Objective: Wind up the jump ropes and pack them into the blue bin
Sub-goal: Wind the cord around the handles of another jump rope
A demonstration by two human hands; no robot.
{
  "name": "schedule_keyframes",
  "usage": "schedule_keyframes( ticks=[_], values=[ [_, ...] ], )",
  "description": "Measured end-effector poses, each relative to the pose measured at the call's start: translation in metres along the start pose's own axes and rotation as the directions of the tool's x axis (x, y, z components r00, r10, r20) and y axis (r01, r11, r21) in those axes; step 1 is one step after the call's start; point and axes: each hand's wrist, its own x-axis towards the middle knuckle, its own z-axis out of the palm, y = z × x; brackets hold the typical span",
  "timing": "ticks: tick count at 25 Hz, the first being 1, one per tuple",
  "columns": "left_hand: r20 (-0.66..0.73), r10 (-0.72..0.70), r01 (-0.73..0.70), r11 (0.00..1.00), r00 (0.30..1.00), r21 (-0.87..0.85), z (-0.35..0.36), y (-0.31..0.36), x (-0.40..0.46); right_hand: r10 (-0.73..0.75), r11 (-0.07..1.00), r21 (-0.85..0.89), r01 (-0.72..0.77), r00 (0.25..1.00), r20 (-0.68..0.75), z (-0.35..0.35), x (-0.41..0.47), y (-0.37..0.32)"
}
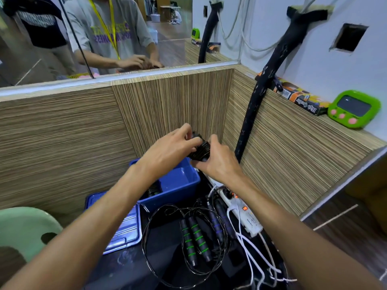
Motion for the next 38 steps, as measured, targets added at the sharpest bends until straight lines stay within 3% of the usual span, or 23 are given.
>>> schedule_keyframes(
  ticks=[3, 5, 9, 12, 15, 19, 25, 28, 32, 34, 35, 36, 38],
  values=[
    [0.088, 0.133, -0.144, 0.982, 0.987, 0.125, -0.002, -0.011, 0.004, -0.019, 0.999, -0.031, 0.020, 1.000, 0.010, 0.005, -0.003, -0.001],
    [0.136, 0.134, -0.154, 0.976, 0.982, 0.156, -0.001, -0.017, 0.006, -0.027, 0.997, -0.076, 0.028, 1.000, 0.011, 0.008, -0.005, -0.004],
    [0.156, -0.030, 0.048, 0.992, 0.987, -0.115, 0.011, -0.015, 0.007, -0.085, 0.968, -0.232, 0.093, 0.995, 0.044, 0.016, -0.004, -0.011],
    [0.181, -0.238, 0.287, 0.896, 0.954, -0.340, 0.020, -0.005, 0.006, -0.058, 0.967, -0.244, 0.072, 0.996, 0.062, 0.023, -0.002, -0.009],
    [0.062, -0.301, 0.306, 0.905, 0.952, -0.297, 0.029, 0.012, 0.004, -0.006, 0.995, -0.096, 0.008, 1.000, 0.017, 0.025, 0.001, -0.008],
    [-0.133, -0.286, 0.222, 0.905, 0.949, -0.362, 0.030, 0.033, -0.005, 0.071, 0.989, -0.132, -0.067, 0.997, 0.023, 0.019, 0.014, -0.002],
    [-0.121, -0.278, 0.208, 0.889, 0.953, -0.408, 0.034, 0.047, -0.028, 0.202, 0.976, -0.092, -0.195, 0.977, 0.071, 0.021, 0.016, 0.006],
    [-0.101, -0.281, 0.223, 0.896, 0.954, -0.385, 0.031, 0.040, -0.039, 0.149, 0.988, -0.054, -0.144, 0.983, 0.109, 0.018, 0.015, 0.010],
    [-0.104, -0.345, 0.291, 0.890, 0.933, -0.351, 0.025, 0.018, -0.056, 0.030, 0.982, -0.190, -0.013, 0.996, 0.087, -0.003, 0.024, 0.019],
    [-0.113, -0.449, 0.341, 0.797, 0.886, -0.498, 0.028, 0.015, -0.058, 0.058, 0.992, -0.118, -0.050, 0.996, 0.062, -0.001, 0.021, 0.016],
    [-0.112, -0.532, 0.366, 0.706, 0.840, -0.607, 0.031, 0.017, -0.056, 0.079, 0.995, -0.058, -0.076, 0.996, 0.051, 0.004, 0.018, 0.012],
    [-0.097, -0.639, 0.384, 0.568, 0.763, -0.728, 0.034, 0.022, -0.052, 0.090, 0.996, -0.011, -0.090, 0.995, 0.047, 0.010, 0.016, 0.007],
    [0.053, -0.845, 0.360, 0.169, 0.532, -0.917, 0.032, 0.033, -0.039, 0.093, 0.995, 0.035, -0.095, 0.995, 0.043, 0.023, 0.009, -0.002]
  ],
)
